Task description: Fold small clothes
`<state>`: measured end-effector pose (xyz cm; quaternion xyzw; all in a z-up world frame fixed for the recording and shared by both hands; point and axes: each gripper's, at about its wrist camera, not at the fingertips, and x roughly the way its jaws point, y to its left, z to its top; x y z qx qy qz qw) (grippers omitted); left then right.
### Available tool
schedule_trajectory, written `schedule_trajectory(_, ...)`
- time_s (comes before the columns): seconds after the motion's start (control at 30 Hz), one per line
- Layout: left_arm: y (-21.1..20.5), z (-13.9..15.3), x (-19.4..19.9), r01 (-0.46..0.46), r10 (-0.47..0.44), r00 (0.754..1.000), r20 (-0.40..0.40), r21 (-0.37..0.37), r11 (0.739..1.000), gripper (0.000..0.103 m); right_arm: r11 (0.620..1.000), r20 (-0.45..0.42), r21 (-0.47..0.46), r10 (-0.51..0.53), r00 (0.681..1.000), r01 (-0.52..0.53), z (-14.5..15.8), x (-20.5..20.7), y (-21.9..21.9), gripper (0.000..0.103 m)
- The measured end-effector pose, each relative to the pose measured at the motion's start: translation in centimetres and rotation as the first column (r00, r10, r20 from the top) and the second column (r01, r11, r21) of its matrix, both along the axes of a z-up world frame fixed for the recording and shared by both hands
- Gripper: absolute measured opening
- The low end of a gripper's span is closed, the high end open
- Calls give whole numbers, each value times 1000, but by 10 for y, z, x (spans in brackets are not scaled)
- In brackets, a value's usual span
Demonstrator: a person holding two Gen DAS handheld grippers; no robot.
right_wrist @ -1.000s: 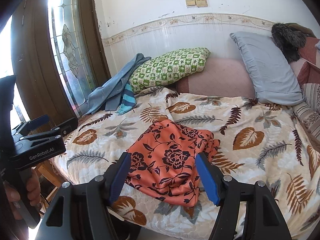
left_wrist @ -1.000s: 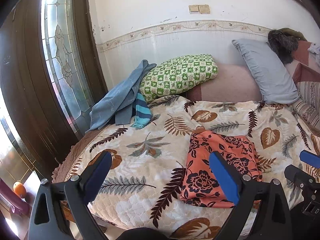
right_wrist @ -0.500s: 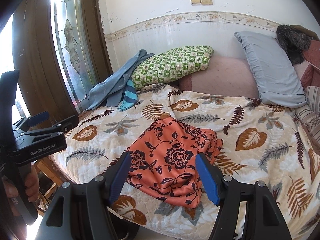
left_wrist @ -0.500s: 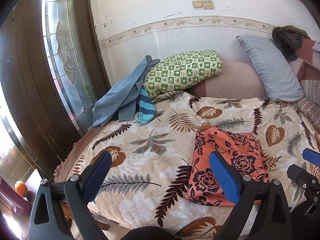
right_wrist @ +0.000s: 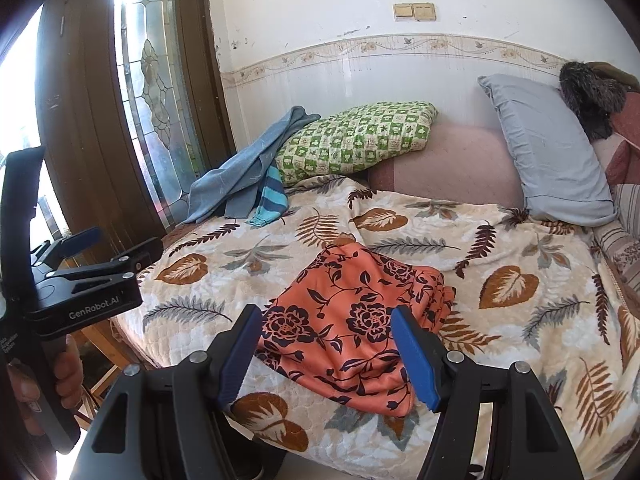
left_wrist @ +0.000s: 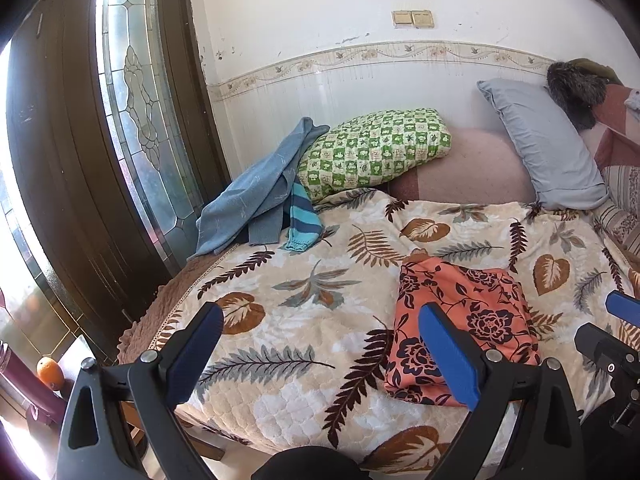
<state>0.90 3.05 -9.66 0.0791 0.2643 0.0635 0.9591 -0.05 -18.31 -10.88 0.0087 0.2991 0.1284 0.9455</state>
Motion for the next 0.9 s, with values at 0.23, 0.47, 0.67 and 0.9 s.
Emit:
schedule_trajectory(0.23,1,11,-13,18,-17,999,33,-14,1000,98,1000,18,-11,4,1000,-4,8,-10,5,70)
schedule_trajectory(0.47,4,21,-26,30,-28,997,76,-27,999,103,1000,38,-22,-1,999,2,17,-16,7,70)
schedule_trajectory(0.67,12,21,-20,18,-15,998,61,-39,999,103,999,33,-37,1,999,0,17,-9,11,70)
schedule_trajectory(0.9,16,19,-5,-14,13,1000,18,36,999,103,998,0,-63,24,1000,-24,10,17,26,70)
